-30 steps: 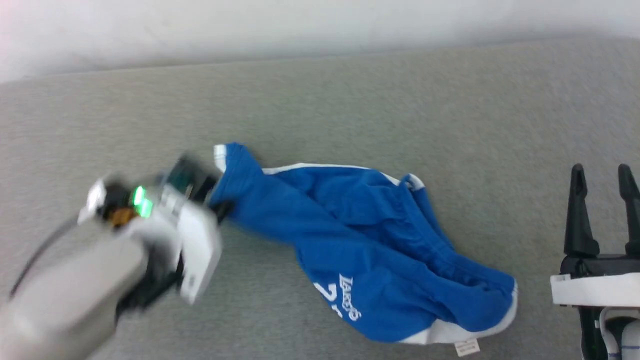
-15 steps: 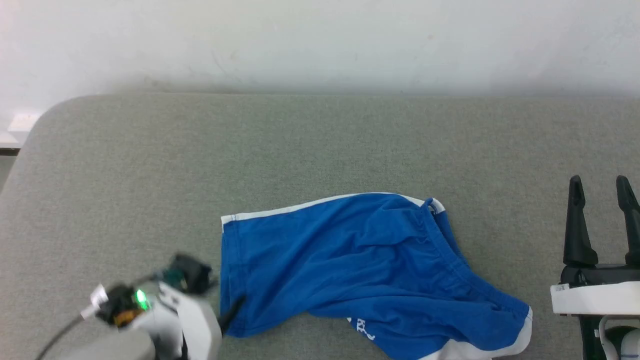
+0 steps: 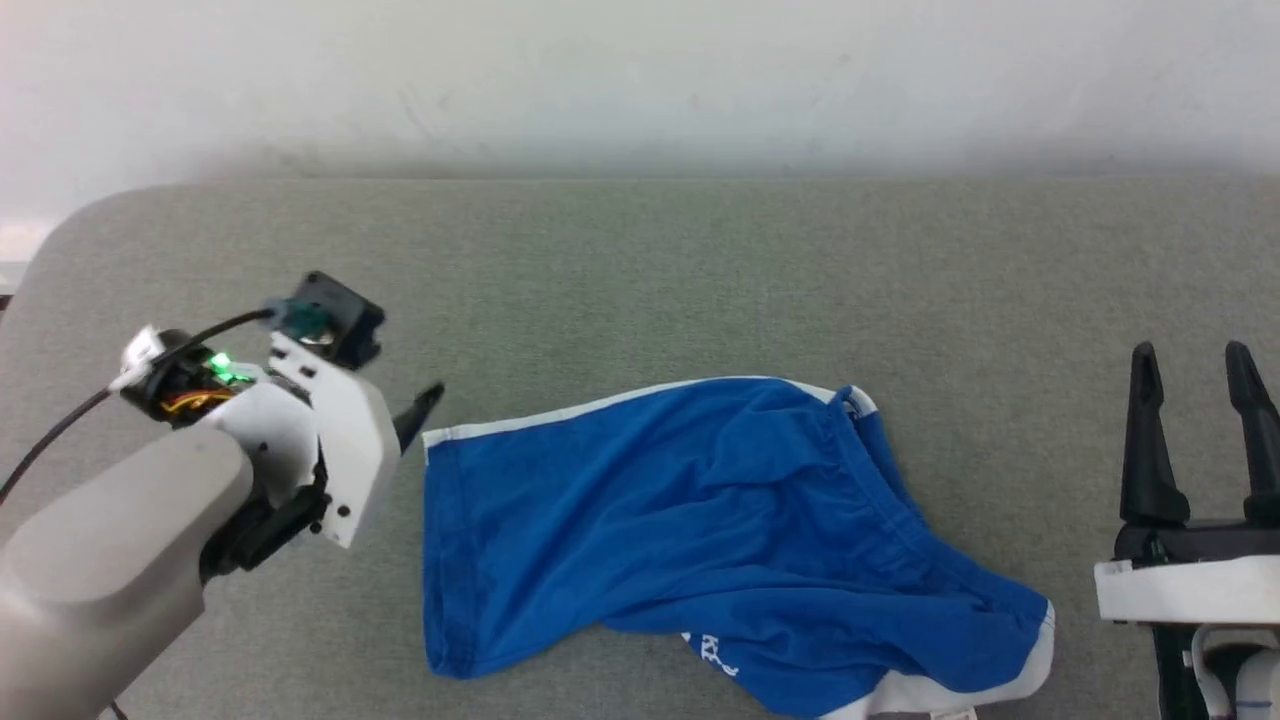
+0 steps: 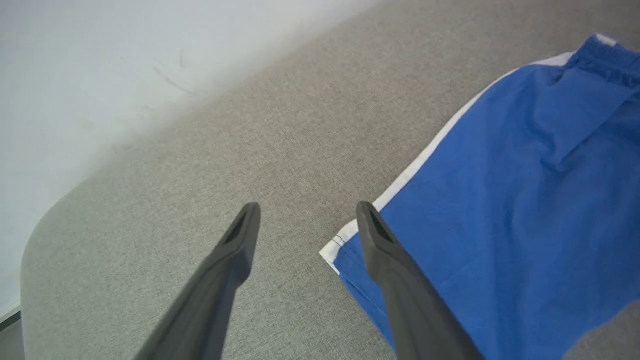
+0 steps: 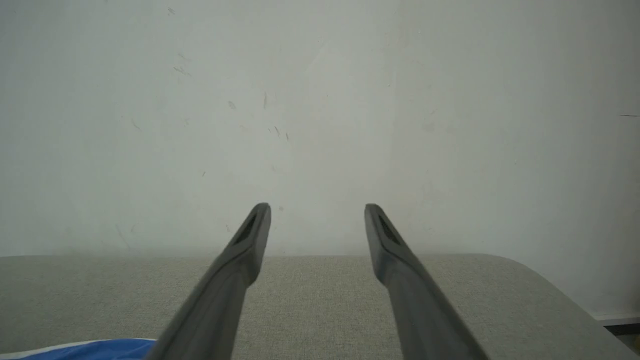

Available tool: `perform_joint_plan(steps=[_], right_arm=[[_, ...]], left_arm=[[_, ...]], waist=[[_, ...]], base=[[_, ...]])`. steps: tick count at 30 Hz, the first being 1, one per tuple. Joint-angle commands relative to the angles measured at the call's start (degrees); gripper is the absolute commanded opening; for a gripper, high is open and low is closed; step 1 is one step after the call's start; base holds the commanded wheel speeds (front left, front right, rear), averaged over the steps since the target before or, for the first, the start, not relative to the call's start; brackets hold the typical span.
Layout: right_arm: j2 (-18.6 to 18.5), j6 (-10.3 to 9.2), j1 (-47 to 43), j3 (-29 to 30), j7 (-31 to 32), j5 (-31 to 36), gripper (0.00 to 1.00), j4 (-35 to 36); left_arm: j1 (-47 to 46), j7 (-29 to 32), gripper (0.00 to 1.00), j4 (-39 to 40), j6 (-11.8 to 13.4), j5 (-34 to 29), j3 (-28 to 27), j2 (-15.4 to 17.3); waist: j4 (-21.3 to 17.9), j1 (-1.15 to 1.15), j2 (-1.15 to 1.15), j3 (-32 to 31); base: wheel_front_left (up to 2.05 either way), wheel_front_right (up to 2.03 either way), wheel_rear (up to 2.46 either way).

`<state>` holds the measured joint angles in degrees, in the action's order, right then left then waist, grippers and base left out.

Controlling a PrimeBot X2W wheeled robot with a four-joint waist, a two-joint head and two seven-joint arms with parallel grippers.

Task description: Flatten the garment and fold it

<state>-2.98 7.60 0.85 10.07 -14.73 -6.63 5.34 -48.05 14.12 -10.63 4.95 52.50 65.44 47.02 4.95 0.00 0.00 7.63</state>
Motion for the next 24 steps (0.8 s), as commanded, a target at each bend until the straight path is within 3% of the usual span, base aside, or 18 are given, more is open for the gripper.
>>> perform_joint_plan(steps=[1, 6, 14, 15, 24], right_arm=[[0.1, -0.11, 0.8, -0.1, -0.3, -0.2, 1.00, 0.3], [0.1, -0.11, 1.9, -0.2, -0.3, -0.4, 1.00, 0.3], [0.1, -0.11, 3.5, -0.9, -0.3, -0.7, 1.00, 0.0], [0.1, -0.11, 3.5, -0.9, -0.3, -0.7, 1.00, -0.1], [0.1, -0.11, 6.9, -4.5, -0.3, 5.6, 1.00, 2.1]], left_arm=[[-1.4, 2.6, 1.00, -1.8, -1.8, 0.3, 1.3, -0.8], [-4.4, 12.3, 1.00, -8.7, -7.2, 1.0, 4.6, -3.6], [-3.9, 20.1, 1.00, -18.5, -11.0, -0.1, 6.9, -9.0], [-3.6, 20.8, 0.00, -19.2, -11.4, -0.1, 7.1, -9.3], [-3.3, 8.0, 0.00, -17.4, -11.7, -0.7, 4.2, -8.9]], waist=[[-1.3, 0.00, 0.00, 1.2], [-3.1, 0.00, 0.00, 3.4], [-5.1, 0.00, 0.00, 5.4], [-5.2, 0.00, 0.00, 5.3], [-4.0, 0.00, 0.00, 2.2]], base=[[0.00, 0.00, 0.00], [0.00, 0.00, 0.00], [0.00, 0.00, 0.00], [0.00, 0.00, 0.00], [0.00, 0.00, 0.00]])
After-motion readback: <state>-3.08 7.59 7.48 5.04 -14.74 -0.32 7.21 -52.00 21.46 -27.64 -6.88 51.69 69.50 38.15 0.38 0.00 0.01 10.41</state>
